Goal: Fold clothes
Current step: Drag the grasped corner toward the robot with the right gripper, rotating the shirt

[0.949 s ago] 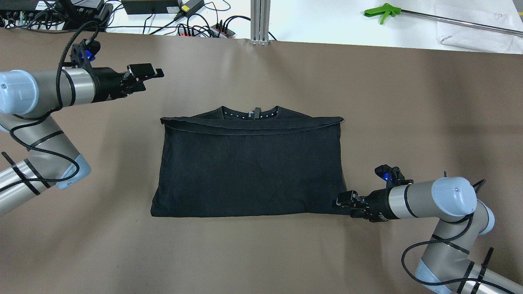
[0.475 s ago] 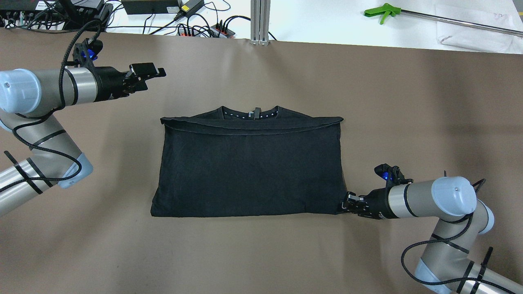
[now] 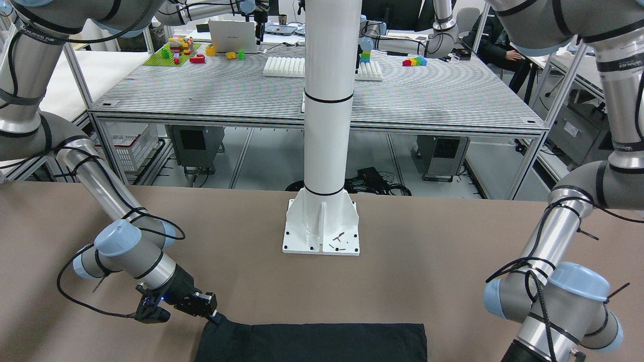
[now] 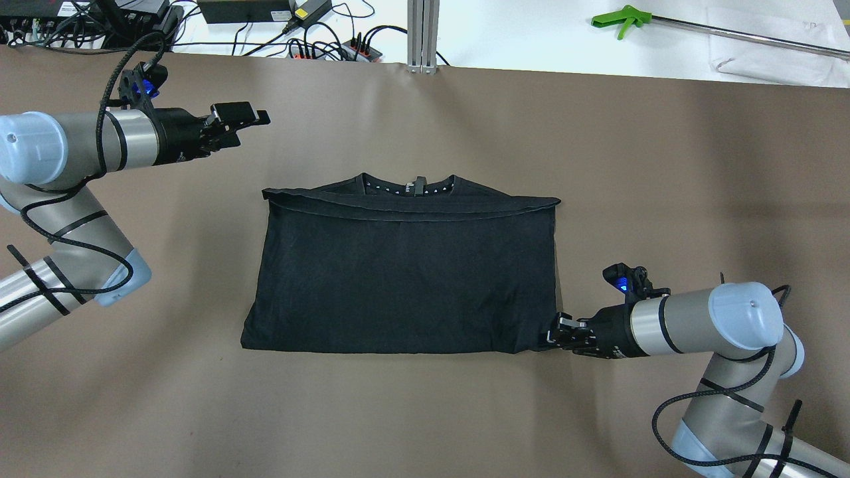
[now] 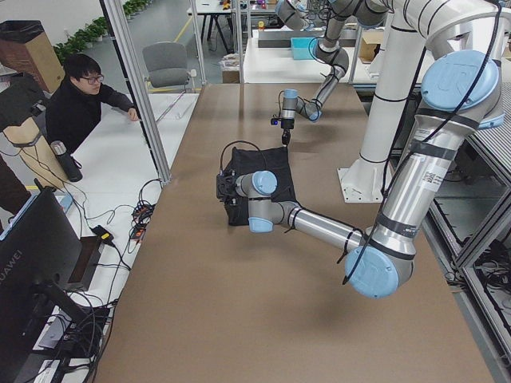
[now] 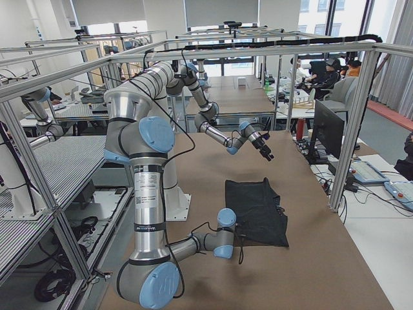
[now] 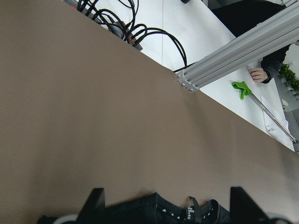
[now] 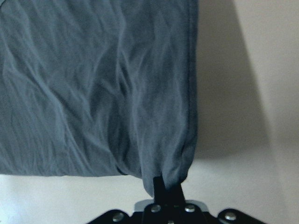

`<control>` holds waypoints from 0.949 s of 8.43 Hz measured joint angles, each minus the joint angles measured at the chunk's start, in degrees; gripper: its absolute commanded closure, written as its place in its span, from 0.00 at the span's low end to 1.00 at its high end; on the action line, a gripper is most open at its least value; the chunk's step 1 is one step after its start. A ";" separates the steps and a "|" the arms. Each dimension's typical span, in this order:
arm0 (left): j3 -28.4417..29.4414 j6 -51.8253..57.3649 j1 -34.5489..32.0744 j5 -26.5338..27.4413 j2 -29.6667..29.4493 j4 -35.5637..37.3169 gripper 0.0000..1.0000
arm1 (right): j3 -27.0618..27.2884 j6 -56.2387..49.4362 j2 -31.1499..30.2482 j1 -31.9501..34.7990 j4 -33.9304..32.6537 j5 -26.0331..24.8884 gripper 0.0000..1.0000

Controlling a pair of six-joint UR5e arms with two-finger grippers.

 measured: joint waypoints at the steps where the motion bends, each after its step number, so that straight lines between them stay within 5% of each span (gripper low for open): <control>1: 0.00 0.78 -0.03 0.01 0.00 0.00 0.06 | 1.93 0.28 -0.01 -0.42 -0.07 1.44 1.00; 6: 0.43 2.76 -0.08 0.23 0.03 0.10 0.06 | 8.70 0.58 -0.48 -12.11 0.96 0.68 1.00; 7: 0.71 2.84 -0.12 0.25 0.04 0.10 0.06 | 9.27 0.58 -0.24 -14.57 1.49 -0.16 0.75; 8: 1.16 2.88 -0.18 0.26 0.06 0.09 0.06 | 9.54 0.45 0.12 -17.05 1.78 -1.69 0.06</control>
